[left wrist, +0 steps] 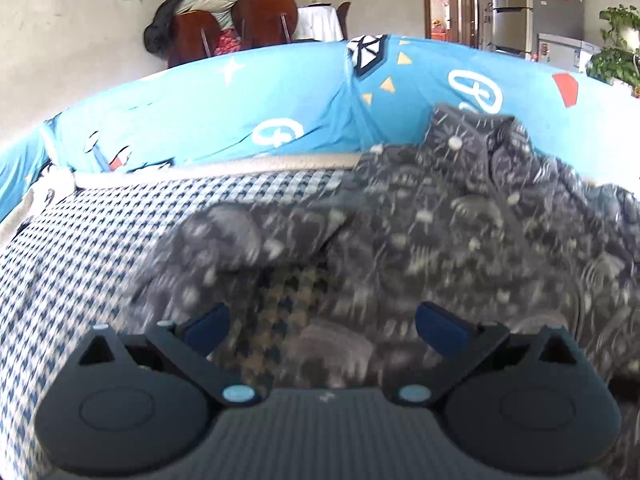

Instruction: Fold clothes

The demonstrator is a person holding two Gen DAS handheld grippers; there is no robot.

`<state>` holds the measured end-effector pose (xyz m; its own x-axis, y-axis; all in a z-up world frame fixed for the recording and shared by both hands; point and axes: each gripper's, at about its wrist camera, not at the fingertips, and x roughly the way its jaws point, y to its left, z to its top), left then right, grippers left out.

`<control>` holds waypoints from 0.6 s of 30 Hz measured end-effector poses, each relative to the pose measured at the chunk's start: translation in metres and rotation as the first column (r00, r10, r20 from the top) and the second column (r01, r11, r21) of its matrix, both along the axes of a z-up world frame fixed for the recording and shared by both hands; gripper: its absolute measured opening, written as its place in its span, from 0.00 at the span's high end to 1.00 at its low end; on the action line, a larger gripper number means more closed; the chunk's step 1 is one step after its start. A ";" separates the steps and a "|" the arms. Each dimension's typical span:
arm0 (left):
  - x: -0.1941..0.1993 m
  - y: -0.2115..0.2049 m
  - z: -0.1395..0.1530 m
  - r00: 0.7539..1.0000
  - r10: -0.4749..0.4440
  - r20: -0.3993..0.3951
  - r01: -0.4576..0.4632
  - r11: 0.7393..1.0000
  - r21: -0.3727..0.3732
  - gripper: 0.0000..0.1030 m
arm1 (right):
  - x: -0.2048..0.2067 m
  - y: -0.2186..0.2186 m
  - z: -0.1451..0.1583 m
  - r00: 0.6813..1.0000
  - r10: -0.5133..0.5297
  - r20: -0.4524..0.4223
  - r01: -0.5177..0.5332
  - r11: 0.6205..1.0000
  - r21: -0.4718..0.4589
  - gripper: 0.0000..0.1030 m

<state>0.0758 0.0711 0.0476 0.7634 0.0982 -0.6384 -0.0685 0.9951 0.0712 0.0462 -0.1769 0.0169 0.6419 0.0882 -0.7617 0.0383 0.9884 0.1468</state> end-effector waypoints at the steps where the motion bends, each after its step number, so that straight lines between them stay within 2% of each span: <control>1: 0.008 -0.002 0.003 1.000 -0.013 0.004 0.013 1.000 -0.005 0.00 | 0.000 0.001 -0.001 1.000 -0.004 -0.003 0.004 1.000 0.001 0.00; 9: 0.075 -0.019 0.025 0.992 -0.117 0.043 0.118 0.992 -0.033 0.00 | 0.005 0.004 -0.004 0.999 -0.030 -0.032 0.030 1.000 0.007 0.00; 14: 0.117 -0.035 0.025 0.982 -0.181 0.053 0.182 0.983 -0.015 0.00 | 0.008 0.011 -0.005 0.999 -0.015 -0.046 0.014 0.999 -0.041 0.00; 18: 0.147 -0.044 0.018 0.979 -0.199 0.049 0.199 0.980 0.005 0.00 | 0.009 0.014 -0.007 0.998 0.002 -0.057 -0.007 0.997 -0.074 0.00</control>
<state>0.2224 0.0271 0.0651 0.7980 -0.0588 -0.5998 0.1275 0.9892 0.0726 0.0556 -0.1630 0.0101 0.5975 0.0329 -0.8012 0.0400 0.9967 0.0707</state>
